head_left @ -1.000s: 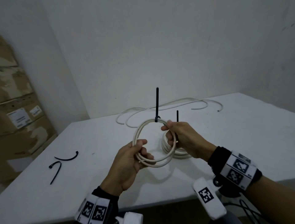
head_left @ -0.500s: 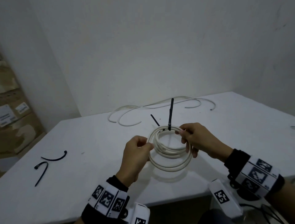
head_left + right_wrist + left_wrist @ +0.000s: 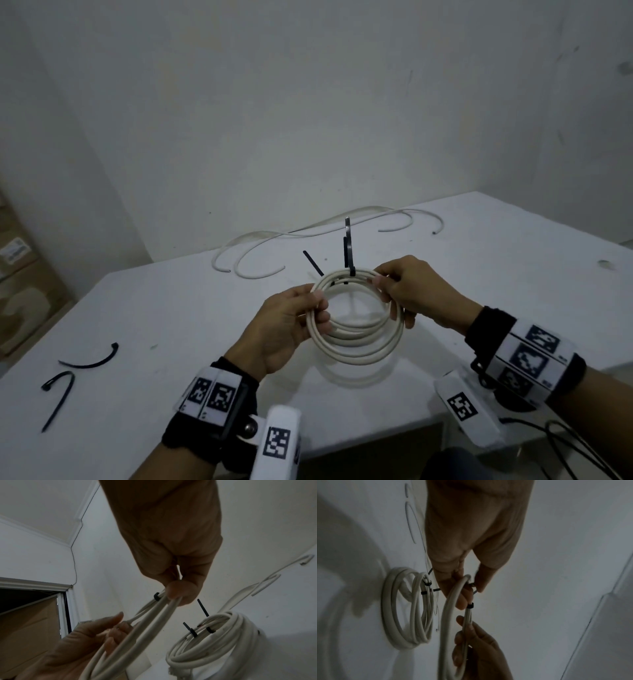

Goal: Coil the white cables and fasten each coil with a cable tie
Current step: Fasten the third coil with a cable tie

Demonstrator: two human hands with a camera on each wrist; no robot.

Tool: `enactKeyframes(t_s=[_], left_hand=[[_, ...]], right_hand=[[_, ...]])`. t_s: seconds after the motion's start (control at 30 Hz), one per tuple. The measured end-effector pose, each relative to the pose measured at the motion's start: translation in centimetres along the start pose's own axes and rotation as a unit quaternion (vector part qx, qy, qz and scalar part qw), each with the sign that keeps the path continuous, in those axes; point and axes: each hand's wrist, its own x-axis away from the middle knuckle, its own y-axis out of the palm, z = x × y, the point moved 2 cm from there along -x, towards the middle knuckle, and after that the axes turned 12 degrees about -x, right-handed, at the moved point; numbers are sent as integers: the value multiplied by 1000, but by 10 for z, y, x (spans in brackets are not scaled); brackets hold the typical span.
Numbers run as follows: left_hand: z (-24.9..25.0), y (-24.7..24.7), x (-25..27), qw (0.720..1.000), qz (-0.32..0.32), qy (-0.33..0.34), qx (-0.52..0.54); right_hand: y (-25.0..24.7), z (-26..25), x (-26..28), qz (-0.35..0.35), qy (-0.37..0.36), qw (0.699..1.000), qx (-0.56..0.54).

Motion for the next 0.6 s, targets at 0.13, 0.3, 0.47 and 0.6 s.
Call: enactKeyframes(t_s=[0.13,0.3,0.47,0.6], left_hand=[[-3,-4,-1,977,85,74,-178],[-8,-12,-1,965,131,88,-209],[-2,-12,-5,978,99,55,-178],[6,-12,-26,963,119,63,-235]], right_hand=[[4,3,-4,-6,10,1000,-8],[4,4,-6,-6,14,998,-54],[0,6,-16,-18,19,999,-29],[-7,2,-37,-3,18,1000,15]])
